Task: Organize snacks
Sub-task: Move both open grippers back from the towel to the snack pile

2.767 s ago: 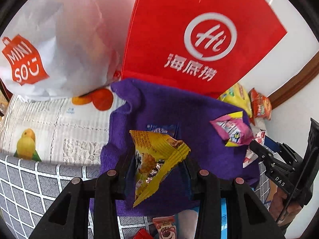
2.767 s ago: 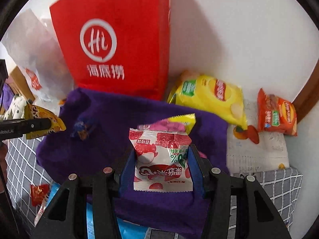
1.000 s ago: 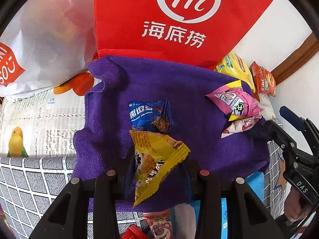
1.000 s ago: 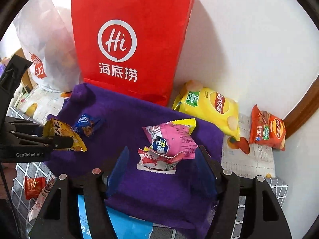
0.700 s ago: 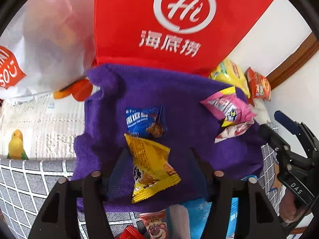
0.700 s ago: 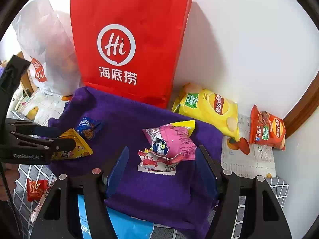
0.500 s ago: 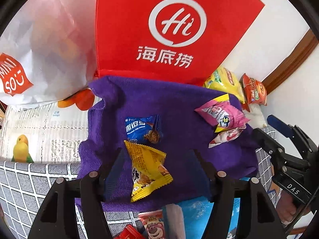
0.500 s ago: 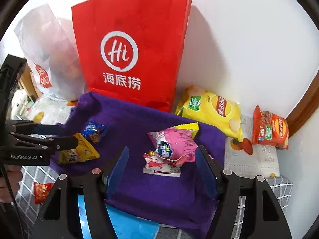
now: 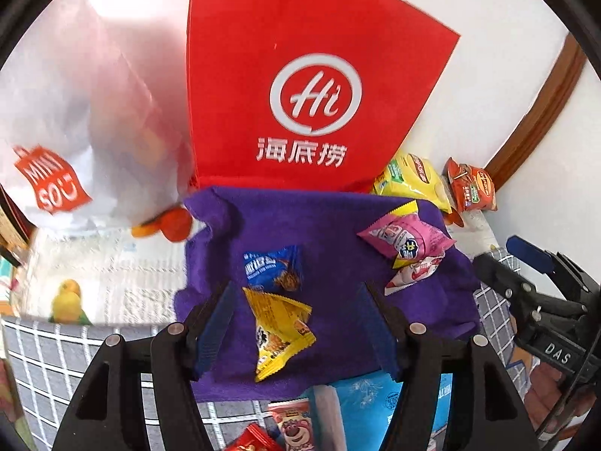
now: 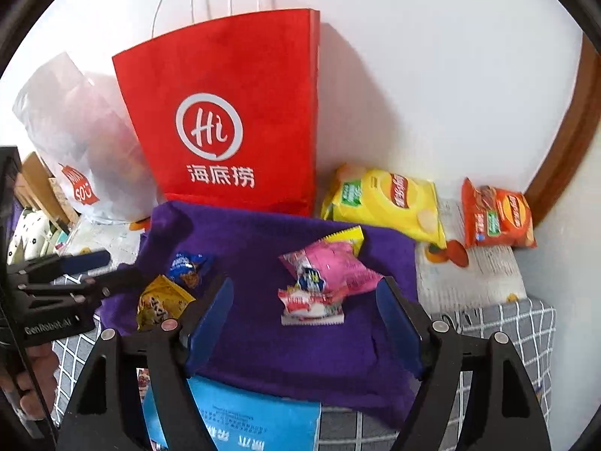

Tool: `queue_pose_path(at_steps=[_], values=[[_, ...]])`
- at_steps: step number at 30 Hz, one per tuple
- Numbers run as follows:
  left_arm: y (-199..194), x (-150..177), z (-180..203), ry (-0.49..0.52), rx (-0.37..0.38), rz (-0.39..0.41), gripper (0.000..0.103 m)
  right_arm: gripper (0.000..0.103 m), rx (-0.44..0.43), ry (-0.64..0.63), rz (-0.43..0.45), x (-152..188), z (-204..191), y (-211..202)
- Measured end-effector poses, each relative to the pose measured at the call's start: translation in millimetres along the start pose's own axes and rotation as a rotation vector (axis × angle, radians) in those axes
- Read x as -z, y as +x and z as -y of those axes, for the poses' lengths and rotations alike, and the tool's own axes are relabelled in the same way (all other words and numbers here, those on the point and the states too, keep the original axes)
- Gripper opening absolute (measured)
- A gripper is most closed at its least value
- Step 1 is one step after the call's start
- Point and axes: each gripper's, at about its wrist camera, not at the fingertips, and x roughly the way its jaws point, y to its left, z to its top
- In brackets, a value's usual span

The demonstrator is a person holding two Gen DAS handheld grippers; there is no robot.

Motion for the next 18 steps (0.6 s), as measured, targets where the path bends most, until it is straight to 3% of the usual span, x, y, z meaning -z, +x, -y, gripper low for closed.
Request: queue_pose_path(at_steps=[4,8,18], values=[[-12.2,-1.0,5.9,0.007,0.022,0.023,0.065,0.078,-0.02,0.047,0.029,12.4,6.2,-13.9],[-30.3,-0.3,13.7,0.043,0.016,0.07,0.065,0.078,-0.029,0.081,-0.007,24.6,13.0,-26.7],[-69.6,3.1,23.9,0.052,0.069,0.131,0.065,0.078,0.116,0.043,0.011,68.6,14.2,-76.4]])
